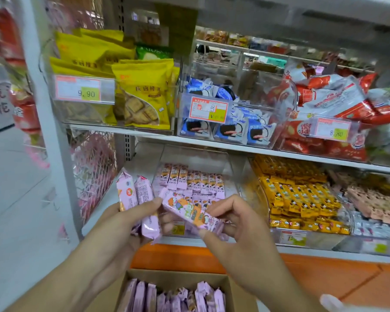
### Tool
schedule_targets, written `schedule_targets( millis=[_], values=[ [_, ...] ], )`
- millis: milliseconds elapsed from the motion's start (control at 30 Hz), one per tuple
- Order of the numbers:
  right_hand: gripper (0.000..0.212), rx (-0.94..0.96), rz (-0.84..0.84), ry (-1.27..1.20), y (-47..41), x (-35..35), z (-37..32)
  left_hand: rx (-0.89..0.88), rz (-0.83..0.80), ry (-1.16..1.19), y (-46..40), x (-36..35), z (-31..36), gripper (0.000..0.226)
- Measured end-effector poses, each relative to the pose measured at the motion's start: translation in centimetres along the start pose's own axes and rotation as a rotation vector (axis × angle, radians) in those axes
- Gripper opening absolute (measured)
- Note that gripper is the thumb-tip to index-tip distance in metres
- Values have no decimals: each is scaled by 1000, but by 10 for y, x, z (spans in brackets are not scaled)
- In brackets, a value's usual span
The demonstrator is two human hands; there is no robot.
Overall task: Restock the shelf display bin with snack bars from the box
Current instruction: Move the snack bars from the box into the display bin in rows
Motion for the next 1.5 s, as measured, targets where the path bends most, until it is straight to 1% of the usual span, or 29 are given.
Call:
schedule_targets(
  millis=[100, 133, 200, 267, 333, 400, 467, 533, 667, 733, 800, 833, 933, 967, 1067, 1167, 1267, 1367, 1433, 1500],
  values=[
    [35, 40, 27, 36, 10, -11, -5, -8, -13, -6, 0, -6, -4, 17],
    [37, 36, 38, 64, 12, -15, -7, 2, -16, -25, 2, -9, -7, 17],
    [45, 44, 30, 147, 15, -20, -9, 15, -20, -61, 7, -14, -11, 24],
    [46, 78, -60, 178, 13, -24, -12, 10, -28, -111, 11, -18, -10, 26],
    [46, 150, -162, 177, 9, -22, -19, -8, -22, -177, 10, -16, -9, 23],
    [64, 220, -227, 211, 4, -17, -24, -28, -26, -232, 10, -14, -8, 23],
    [76, 233, -292, 272, 2, -17, -25, -24, -54, -264, 11, -15, -10, 27],
    [75, 262, -324, 314, 1, -20, -25, -16, -69, -281, 9, -16, -13, 30],
    [63, 268, -257, 299, -4, -21, -19, 23, -92, -288, 4, -20, -15, 31],
    [58, 236, -227, 273, -11, -22, -11, 36, -111, -286, -2, -21, -14, 29],
    [55, 161, -221, 223, -19, -29, -3, 45, -113, -262, -10, -19, -15, 27],
    [56, 153, -235, 218, -22, -34, -1, 48, -113, -258, -15, -19, -15, 27],
    [67, 283, -295, 322, -32, -52, 0, 33, -97, -282, -29, -17, -17, 28],
    [69, 301, -303, 340, -36, -56, 0, 29, -90, -289, -33, -16, -17, 27],
    [71, 299, -315, 373, -46, -61, 6, 42, -83, -300, -42, -14, -15, 25],
    [73, 236, -321, 392, -57, -62, 18, 45, -32, -299, -52, -6, -16, 21],
    [72, 174, -247, 424, -88, -58, 32, 28, 27, -286, -59, 5, -12, 17],
    [62, 51, -183, 532, -135, -62, 60, 56, 29, -271, -60, 10, -13, 22],
    [61, -36, -191, 561, -162, -73, 85, 58, 14, -285, -61, 10, -14, 20],
    [61, -78, -210, 582, -183, -85, 104, 53, -5, -295, -62, 9, -14, 20]
  ],
)
Point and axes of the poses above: each hand's wrist, its own y-axis away from the middle knuckle, its own x-axis out of the back of the hand, z = x × y, the point moved 7 cm from there along -y, towards the middle knuckle, and after that the axes turned 14 degrees about z, right-handed, at the moved point
